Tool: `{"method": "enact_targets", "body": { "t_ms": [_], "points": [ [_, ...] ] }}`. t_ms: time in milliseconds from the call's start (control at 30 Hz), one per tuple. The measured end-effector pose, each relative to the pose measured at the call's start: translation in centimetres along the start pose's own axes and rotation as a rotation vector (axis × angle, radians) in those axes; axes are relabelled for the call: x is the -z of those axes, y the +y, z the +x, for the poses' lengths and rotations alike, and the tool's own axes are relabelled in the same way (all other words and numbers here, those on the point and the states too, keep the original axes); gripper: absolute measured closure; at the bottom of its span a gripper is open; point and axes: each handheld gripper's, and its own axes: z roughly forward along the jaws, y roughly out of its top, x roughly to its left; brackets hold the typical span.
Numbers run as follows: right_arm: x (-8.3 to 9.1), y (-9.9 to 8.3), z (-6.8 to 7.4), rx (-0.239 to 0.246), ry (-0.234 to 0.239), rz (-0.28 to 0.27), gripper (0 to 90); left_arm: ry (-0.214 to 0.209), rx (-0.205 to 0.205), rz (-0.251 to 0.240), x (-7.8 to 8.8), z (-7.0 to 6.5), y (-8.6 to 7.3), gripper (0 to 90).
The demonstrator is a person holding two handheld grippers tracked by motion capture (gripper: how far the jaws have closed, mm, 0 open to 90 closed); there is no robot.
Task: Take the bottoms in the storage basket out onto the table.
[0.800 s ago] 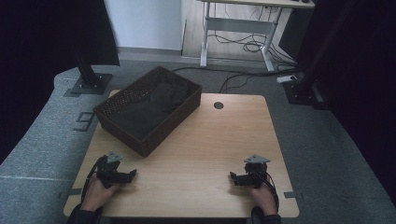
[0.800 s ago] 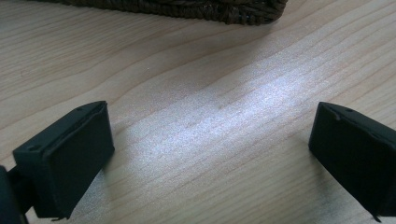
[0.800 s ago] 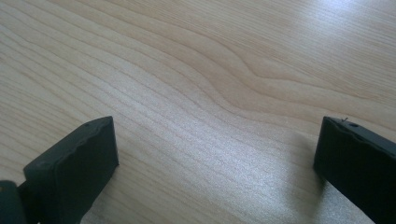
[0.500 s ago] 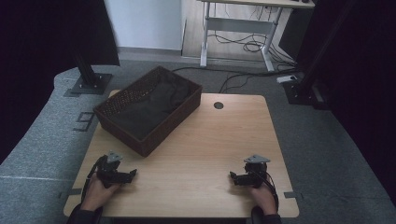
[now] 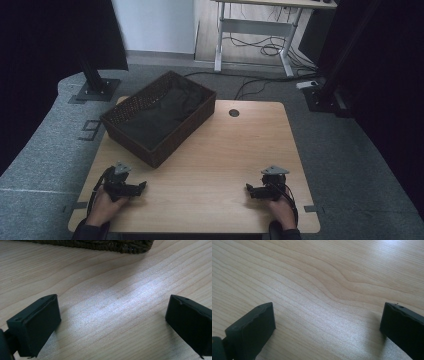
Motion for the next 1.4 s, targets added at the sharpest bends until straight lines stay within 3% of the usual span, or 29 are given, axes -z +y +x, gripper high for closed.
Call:
{"method": "enact_targets", "body": {
  "t_ms": [567, 700, 1400],
  "points": [
    [0.1, 0.3, 0.1, -0.005, -0.007, 0.024, 0.2, 0.0, 0.001, 0.0, 0.0, 0.0, 0.0, 0.0],
    [0.5, 0.6, 0.1, -0.01, -0.012, 0.001, 0.2, 0.0, 0.001, 0.0, 0.0, 0.0, 0.0, 0.0],
    [1.1, 3.4, 2.1, 0.028, 0.067, -0.055, 0.6, 0.0, 0.0, 0.0, 0.0, 0.0, 0.0, 0.0]
  ]
}}
